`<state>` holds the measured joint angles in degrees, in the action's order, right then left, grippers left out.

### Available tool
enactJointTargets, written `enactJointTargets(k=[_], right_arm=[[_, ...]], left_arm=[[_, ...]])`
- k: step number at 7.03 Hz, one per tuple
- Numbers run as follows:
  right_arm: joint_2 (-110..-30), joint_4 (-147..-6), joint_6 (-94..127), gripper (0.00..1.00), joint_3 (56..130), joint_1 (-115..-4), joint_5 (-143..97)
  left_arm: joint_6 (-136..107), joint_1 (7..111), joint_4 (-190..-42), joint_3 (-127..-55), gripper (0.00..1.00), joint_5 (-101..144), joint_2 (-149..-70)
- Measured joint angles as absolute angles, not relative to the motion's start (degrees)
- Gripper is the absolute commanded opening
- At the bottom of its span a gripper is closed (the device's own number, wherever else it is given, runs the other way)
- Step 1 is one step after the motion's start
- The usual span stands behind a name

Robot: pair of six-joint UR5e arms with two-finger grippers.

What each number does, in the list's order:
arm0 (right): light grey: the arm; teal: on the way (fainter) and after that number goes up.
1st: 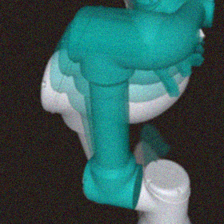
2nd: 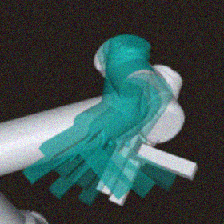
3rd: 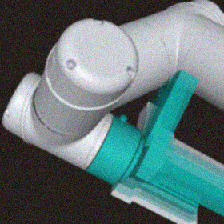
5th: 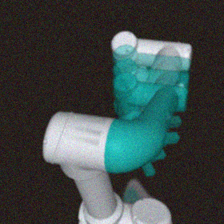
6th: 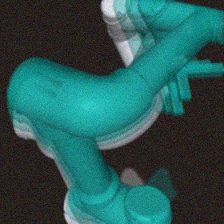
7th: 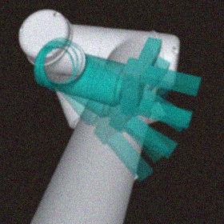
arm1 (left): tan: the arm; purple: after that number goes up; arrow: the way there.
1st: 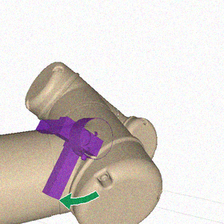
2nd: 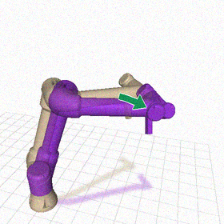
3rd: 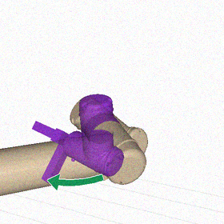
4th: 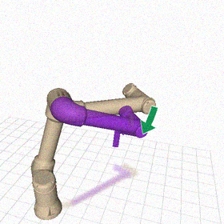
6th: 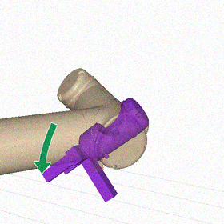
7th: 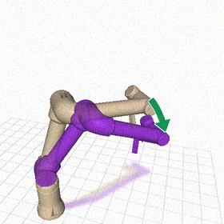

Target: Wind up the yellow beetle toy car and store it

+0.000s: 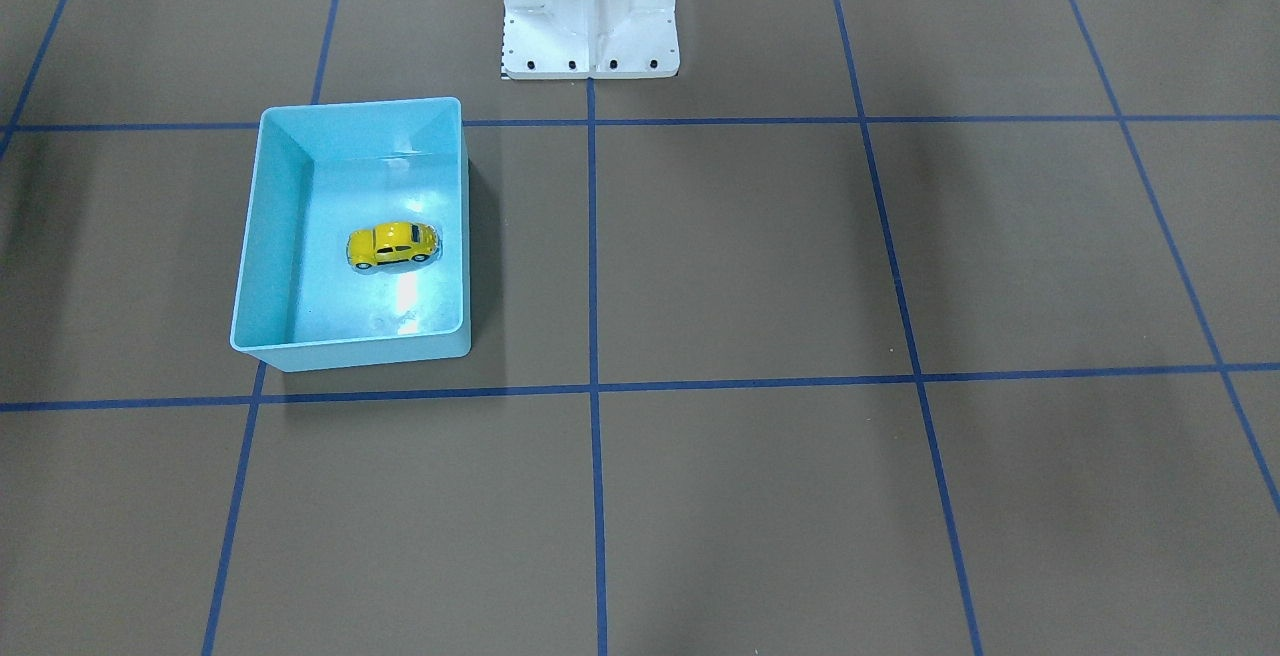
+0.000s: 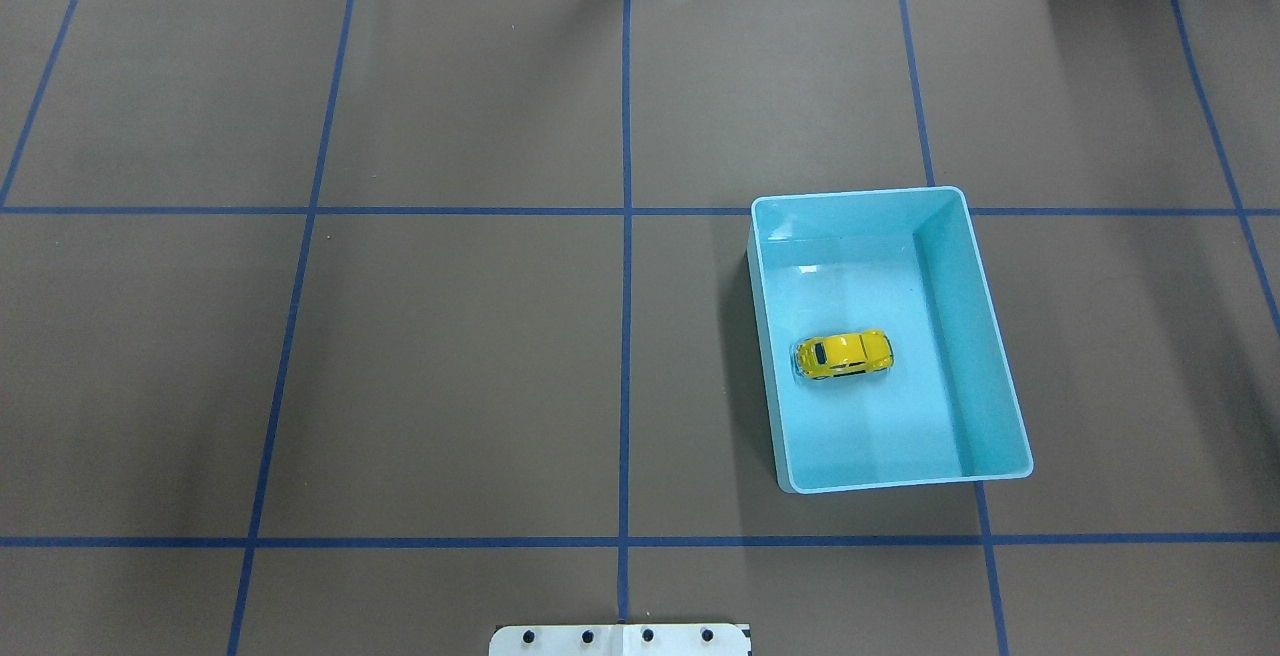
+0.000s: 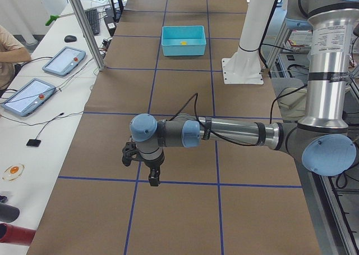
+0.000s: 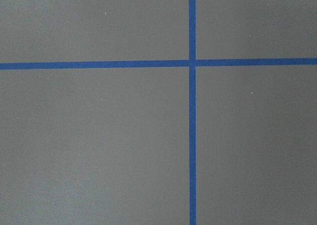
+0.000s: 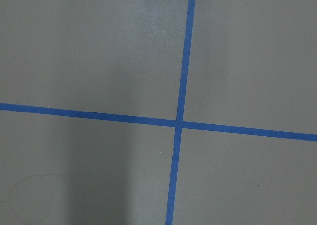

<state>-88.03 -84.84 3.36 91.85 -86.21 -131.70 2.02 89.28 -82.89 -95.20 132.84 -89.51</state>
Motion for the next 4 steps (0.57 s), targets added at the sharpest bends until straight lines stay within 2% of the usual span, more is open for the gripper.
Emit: enactJointTargets(k=[4], right_arm=[[-87.98,-85.24,3.43,1.00,92.12,-86.22,-132.04]], left_arm=[[2.59,89.37,-87.71,-94.68,1.00,132.80,-88.20]])
